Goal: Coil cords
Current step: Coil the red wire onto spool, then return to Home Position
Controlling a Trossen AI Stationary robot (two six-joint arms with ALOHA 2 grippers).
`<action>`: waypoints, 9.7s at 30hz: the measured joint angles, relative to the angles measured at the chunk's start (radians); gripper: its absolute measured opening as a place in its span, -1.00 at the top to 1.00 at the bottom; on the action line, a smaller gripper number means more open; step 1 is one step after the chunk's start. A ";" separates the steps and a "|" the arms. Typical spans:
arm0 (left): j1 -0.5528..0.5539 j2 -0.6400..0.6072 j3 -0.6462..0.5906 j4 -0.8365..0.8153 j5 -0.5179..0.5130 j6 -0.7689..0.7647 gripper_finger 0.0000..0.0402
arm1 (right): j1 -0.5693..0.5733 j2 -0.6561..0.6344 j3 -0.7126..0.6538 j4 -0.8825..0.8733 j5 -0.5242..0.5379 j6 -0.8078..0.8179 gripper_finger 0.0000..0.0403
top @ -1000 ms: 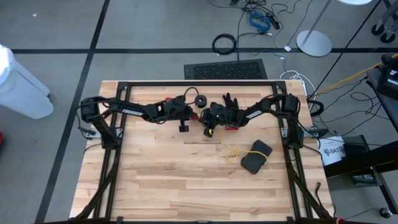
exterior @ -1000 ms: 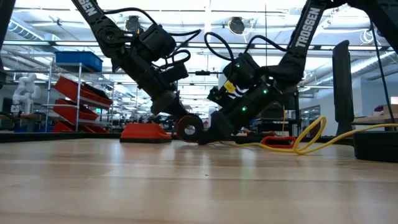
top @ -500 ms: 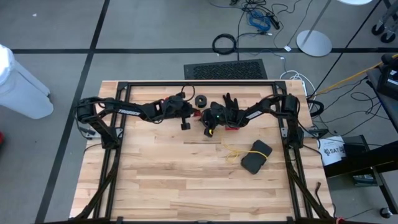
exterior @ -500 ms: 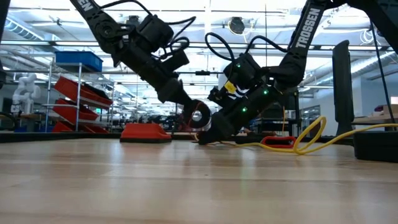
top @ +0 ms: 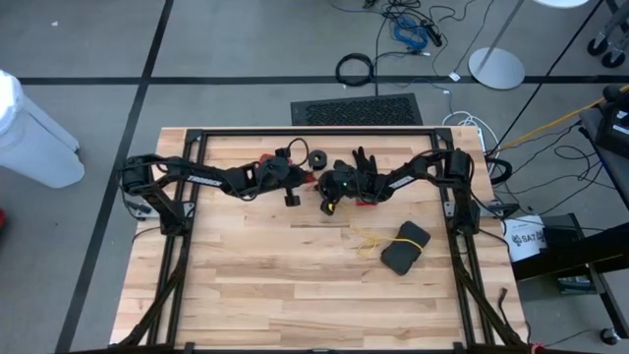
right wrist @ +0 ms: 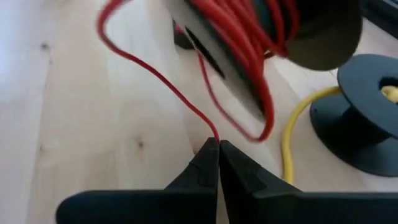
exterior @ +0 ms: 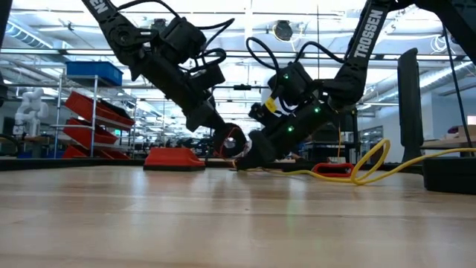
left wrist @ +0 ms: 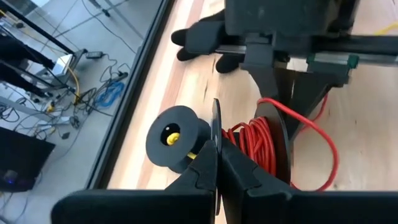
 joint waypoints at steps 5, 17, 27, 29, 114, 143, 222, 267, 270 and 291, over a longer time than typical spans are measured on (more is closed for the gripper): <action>-0.007 0.001 -0.001 0.017 -0.004 -0.003 0.97 | 0.001 0.000 0.000 0.018 -0.007 0.026 1.00; -0.072 0.045 -0.001 0.081 -0.125 0.020 0.97 | 0.027 -0.002 0.002 0.073 -0.013 0.093 1.00; -0.120 0.049 -0.001 0.140 -0.232 0.023 0.97 | 0.030 -0.003 0.002 0.103 -0.004 0.132 1.00; -0.131 0.049 -0.001 0.145 -0.246 0.013 0.97 | 0.030 -0.003 0.002 0.114 -0.002 0.132 1.00; -0.238 -0.039 -0.002 -0.111 -0.335 0.197 0.03 | -0.016 -0.328 0.002 -0.376 -0.093 -0.182 0.38; 0.123 -0.722 -0.358 0.097 0.042 -0.029 0.04 | -0.264 -1.051 -0.211 -0.566 -0.385 -0.362 0.38; 0.657 -1.253 -0.771 -0.084 0.510 -0.392 0.04 | -0.855 -2.013 -0.816 -0.606 -0.600 -0.014 0.38; 0.657 -1.252 -0.772 -0.084 0.510 -0.389 0.04 | -0.854 -2.013 -0.816 -0.606 -0.605 -0.011 0.38; 0.657 -1.252 -0.772 -0.085 0.510 -0.389 0.04 | -0.854 -2.013 -0.816 -0.607 -0.605 -0.011 0.38; 0.657 -1.252 -0.772 -0.084 0.510 -0.392 0.04 | -0.854 -2.013 -0.816 -0.607 -0.605 -0.011 0.38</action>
